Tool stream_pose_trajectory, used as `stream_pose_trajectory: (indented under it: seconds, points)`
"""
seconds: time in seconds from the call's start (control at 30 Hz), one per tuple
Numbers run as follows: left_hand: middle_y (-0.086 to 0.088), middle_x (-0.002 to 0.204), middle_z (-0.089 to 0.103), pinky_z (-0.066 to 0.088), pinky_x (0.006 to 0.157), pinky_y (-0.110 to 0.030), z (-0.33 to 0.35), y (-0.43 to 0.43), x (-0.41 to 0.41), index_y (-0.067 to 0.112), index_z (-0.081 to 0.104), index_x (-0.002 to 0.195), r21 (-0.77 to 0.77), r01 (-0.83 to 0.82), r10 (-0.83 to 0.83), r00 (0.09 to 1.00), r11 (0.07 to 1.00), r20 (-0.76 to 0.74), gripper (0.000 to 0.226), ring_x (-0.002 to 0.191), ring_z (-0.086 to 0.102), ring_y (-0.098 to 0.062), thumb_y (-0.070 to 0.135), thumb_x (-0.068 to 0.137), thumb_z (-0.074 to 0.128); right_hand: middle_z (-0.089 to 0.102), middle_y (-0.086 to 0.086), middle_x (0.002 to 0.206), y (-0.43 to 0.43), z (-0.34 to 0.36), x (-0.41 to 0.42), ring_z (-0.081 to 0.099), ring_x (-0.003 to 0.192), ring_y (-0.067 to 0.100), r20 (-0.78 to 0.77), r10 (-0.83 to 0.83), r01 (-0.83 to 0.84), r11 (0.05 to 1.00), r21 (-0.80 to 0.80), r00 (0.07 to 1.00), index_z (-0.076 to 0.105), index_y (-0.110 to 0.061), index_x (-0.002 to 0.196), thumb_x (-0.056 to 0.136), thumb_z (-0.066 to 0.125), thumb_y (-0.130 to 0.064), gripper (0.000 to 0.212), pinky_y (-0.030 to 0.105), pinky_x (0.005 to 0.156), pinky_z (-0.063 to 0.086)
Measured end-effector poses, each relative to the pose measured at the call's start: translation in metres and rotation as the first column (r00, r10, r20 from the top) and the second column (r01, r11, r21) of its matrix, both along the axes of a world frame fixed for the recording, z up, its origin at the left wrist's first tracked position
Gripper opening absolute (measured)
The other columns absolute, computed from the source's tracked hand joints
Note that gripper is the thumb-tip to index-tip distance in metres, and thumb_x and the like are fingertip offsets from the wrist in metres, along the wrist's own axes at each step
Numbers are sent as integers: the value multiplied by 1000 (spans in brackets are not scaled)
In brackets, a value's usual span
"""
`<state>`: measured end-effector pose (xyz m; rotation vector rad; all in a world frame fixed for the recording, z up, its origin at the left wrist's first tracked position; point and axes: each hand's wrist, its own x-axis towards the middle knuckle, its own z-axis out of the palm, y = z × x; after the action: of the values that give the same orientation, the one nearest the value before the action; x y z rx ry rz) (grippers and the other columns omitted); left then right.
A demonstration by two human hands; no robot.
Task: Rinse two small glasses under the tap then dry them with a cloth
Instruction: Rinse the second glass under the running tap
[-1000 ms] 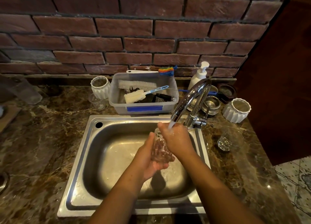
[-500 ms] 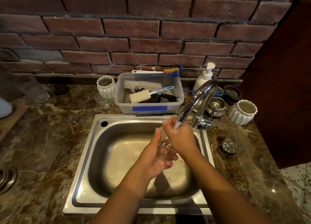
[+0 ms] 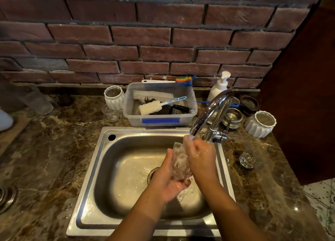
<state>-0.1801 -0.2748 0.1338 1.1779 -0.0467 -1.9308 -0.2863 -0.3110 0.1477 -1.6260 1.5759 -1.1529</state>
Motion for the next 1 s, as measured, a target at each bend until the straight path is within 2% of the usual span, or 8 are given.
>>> stream_pose_trajectory:
  seconds: [0.07, 0.13, 0.27, 0.4, 0.57, 0.8, 0.9, 1.0]
  points:
    - [-18, 110, 77, 39, 114, -49, -3, -2, 1, 12, 72, 116, 18, -18, 17, 999, 1000, 31, 56, 121, 61, -37, 60, 93, 53, 63, 2, 88, 8, -1, 4, 60, 77, 4, 167, 10, -24, 996, 82, 986, 66, -10, 81, 90, 63, -49, 40, 16, 69, 48]
    - [-17, 115, 75, 36, 116, -53, -5, -6, 0, 14, 69, 124, 29, -43, 43, 999, 999, 21, 55, 121, 62, -37, 58, 96, 50, 62, -2, 108, 14, -1, 4, 63, 96, 3, 258, 28, -88, 971, 224, 966, 59, -21, 110, 76, 63, -67, 57, 17, 81, 52]
    - [-17, 116, 75, 37, 113, -49, -5, -12, 1, 13, 70, 122, 4, -50, 50, 999, 999, 2, 48, 120, 61, -34, 49, 94, 55, 60, -8, 129, 16, -4, -5, 61, 118, 11, 436, 65, -247, 893, 375, 898, 34, -28, 146, 64, 76, -59, 97, 35, 97, 55]
    - [-17, 98, 78, 51, 92, -46, 0, -19, 1, 9, 82, 91, -8, -57, 57, 998, 998, -39, 41, 101, 69, -32, 40, 92, 55, 67, -5, 123, 17, -9, -6, 65, 115, 14, 406, 90, -259, 886, 384, 909, 45, -25, 138, 63, 86, -29, 85, 36, 94, 58]
    - [-13, 83, 78, 62, 65, -34, -1, -24, 3, 7, 78, 93, -45, 28, -25, 997, 999, 77, 38, 73, 77, -24, 31, 102, 50, 68, -4, 115, 14, -6, -17, 68, 106, 9, 319, 196, -302, 895, 329, 928, 48, -21, 130, 67, 89, -11, 76, 26, 85, 58]
    - [-7, 117, 76, 54, 96, -41, 1, -25, 9, 20, 64, 130, -159, 33, 6, 971, 987, 239, 50, 112, 70, -23, 51, 105, 34, 63, -13, 118, 7, 0, -15, 62, 102, -9, 265, 228, -309, 893, 328, 937, 44, -35, 127, 71, 87, -8, 76, 8, 77, 51]
    - [-9, 125, 72, 54, 95, -38, 1, -24, 12, 24, 61, 135, -213, 31, 15, 977, 977, 211, 53, 116, 68, -24, 54, 104, 31, 62, -10, 125, 10, -3, -25, 62, 113, -1, 292, 318, -411, 840, 355, 902, 45, -29, 137, 68, 90, -10, 84, 19, 90, 54]
    - [-2, 134, 68, 43, 113, -46, -2, -21, 9, 30, 57, 140, -272, 69, 2, 968, 960, 253, 52, 126, 62, -21, 52, 106, 24, 62, -12, 126, 7, -7, -34, 60, 119, 4, 305, 303, -405, 839, 363, 903, 46, -36, 134, 66, 92, -16, 84, 27, 97, 53]
